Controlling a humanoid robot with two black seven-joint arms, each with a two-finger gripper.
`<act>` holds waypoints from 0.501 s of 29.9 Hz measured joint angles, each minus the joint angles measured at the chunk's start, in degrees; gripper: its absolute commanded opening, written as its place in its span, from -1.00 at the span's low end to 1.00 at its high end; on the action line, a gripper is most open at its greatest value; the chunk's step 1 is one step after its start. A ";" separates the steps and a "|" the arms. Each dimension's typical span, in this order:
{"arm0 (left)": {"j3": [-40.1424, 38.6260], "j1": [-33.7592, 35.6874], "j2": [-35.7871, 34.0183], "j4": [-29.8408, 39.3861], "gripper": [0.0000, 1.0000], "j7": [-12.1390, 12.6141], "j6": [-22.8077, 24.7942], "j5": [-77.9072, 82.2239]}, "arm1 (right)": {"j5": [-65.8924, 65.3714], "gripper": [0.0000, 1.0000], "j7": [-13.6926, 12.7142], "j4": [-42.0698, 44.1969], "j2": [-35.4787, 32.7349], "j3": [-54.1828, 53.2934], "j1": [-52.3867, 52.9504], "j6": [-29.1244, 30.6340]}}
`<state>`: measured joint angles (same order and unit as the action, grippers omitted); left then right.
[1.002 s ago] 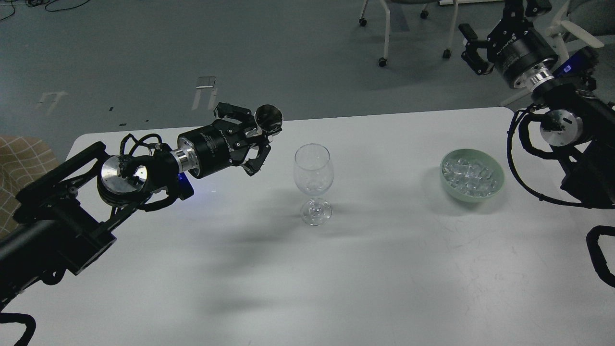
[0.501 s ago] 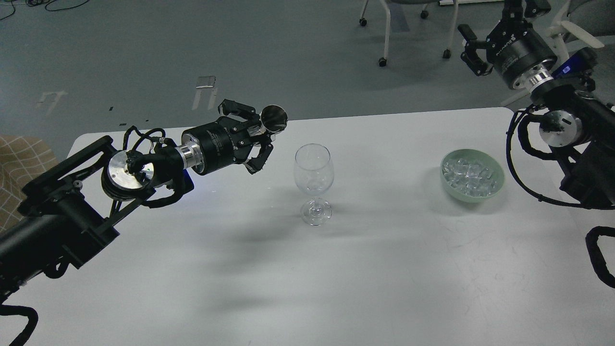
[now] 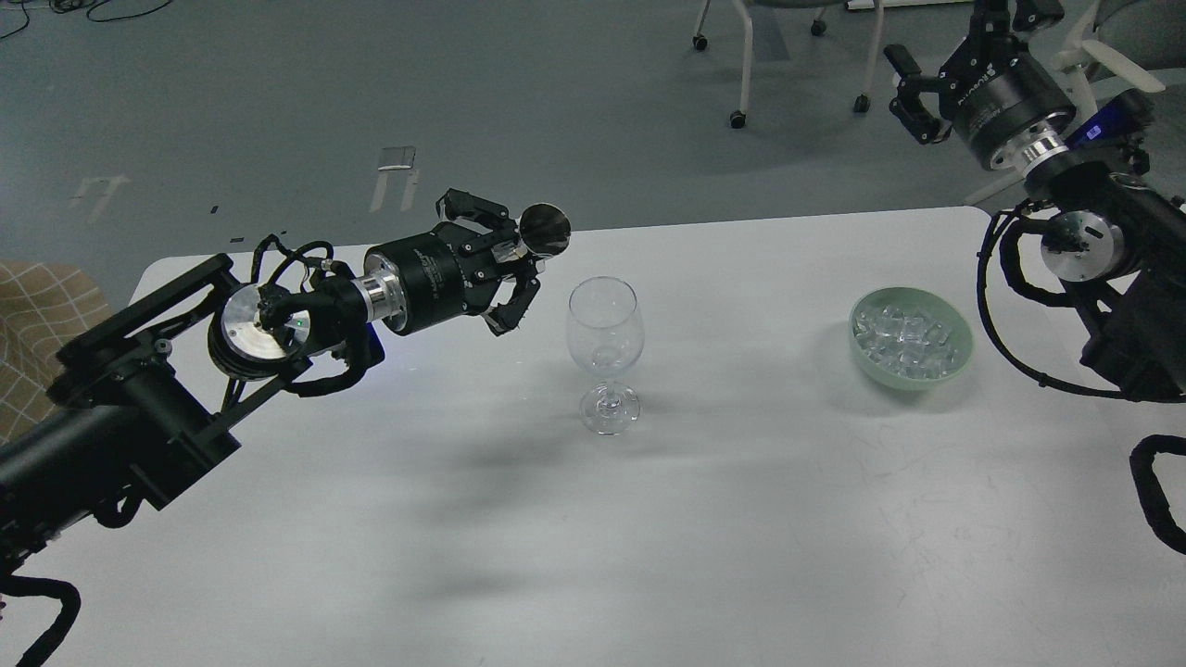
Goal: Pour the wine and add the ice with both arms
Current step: 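Tilt the jigger with the left gripper to pour into the glass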
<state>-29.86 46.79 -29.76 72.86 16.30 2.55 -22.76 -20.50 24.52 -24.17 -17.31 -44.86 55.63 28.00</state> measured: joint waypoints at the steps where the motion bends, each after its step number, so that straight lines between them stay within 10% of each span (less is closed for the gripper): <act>1: 0.03 0.01 0.03 0.00 -0.86 -0.01 0.00 0.36 | 0.00 1.00 0.00 0.00 0.00 -0.02 0.00 0.00; 15: 0.15 0.07 0.37 -0.02 -0.86 -0.13 -0.73 2.28 | 0.02 1.00 0.00 0.00 0.02 -0.05 0.08 0.00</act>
<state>-29.71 46.86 -29.40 72.84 16.18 1.81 -20.48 -20.48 24.52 -24.17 -17.28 -44.92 55.71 28.00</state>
